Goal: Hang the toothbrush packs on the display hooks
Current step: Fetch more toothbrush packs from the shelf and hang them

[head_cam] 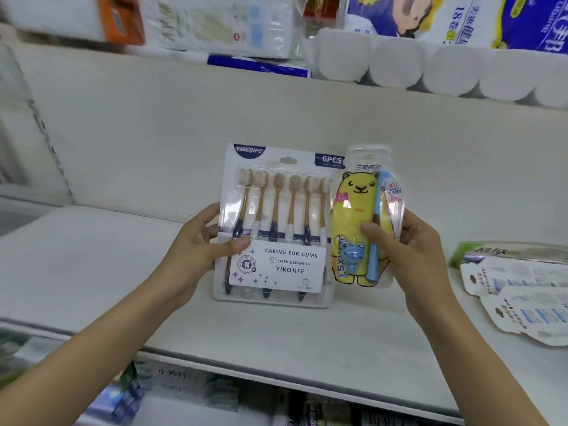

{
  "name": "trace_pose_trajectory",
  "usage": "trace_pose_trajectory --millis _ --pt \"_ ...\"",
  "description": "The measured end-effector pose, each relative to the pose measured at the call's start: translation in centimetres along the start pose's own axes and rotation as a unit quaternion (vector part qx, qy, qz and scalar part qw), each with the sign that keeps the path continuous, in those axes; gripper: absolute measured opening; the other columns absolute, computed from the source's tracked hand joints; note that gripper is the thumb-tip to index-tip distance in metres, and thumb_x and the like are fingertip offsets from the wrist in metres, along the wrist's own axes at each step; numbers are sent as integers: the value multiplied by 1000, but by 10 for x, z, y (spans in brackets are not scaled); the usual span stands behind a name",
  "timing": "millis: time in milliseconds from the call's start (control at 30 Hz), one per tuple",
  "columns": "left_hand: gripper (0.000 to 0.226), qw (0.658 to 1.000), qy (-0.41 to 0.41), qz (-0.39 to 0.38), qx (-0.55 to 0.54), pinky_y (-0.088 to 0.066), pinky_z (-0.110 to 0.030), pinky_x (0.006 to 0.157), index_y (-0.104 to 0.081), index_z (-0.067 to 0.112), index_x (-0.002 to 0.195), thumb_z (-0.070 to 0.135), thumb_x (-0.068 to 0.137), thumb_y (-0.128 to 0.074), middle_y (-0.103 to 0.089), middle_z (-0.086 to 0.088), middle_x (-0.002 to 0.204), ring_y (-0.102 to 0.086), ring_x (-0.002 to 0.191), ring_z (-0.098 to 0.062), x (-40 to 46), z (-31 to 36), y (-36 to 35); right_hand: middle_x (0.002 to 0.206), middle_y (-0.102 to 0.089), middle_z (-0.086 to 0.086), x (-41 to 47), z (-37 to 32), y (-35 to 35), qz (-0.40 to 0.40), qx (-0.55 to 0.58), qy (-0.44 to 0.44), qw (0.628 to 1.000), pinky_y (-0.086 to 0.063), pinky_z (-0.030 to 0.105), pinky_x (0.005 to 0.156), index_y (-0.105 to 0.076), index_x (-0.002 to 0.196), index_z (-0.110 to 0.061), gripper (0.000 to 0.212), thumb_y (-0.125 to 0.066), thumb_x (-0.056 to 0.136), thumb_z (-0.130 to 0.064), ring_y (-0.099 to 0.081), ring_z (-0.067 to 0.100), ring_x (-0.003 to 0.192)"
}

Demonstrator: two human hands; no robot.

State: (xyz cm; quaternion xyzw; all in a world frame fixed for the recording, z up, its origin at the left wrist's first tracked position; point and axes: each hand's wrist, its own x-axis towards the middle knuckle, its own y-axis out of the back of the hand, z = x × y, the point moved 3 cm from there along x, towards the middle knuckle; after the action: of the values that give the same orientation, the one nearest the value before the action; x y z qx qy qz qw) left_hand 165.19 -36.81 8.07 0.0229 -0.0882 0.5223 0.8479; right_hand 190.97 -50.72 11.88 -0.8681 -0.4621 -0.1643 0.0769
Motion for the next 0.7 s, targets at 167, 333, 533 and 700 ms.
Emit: trace_pose_trajectory --millis 167,333,533,700 --pt "47 998 -14 63 -3 -62 -39 76 -62 20 124 4 82 -74 -75 -10 106 -73 95 -31 -3 2 19 98 -78 -4 16 -5 -15 -68 8 2 998 -59 23 65 -70 111 -20 23 -71 89 -13 -76 15 86" --pt "45 993 -29 111 -12 -61 -34 68 -63 17 123 4 81 -73 -75 -13 106 -73 95 -31 -12 4 44 94 -78 -6 20 -4 -25 -111 6 6 994 -57 18 63 -71 110 -20 24 -72 88 -13 -76 12 83" --pt "57 989 -38 142 -14 -59 -30 65 -62 16 125 7 72 -83 -74 -16 109 -73 94 -31 -29 0 74 94 -78 -9 12 -4 -46 -147 -14 4 989 -60 20 68 -71 109 -22 25 -74 85 -16 -75 11 84" --pt "64 984 -33 171 -34 -62 -40 75 -63 16 123 17 64 -89 -73 -17 109 -73 93 -29 -39 2 106 94 -78 -7 5 -13 -85 -155 -10 14 988 -60 20 71 -71 109 -21 25 -75 84 -16 -75 11 86"
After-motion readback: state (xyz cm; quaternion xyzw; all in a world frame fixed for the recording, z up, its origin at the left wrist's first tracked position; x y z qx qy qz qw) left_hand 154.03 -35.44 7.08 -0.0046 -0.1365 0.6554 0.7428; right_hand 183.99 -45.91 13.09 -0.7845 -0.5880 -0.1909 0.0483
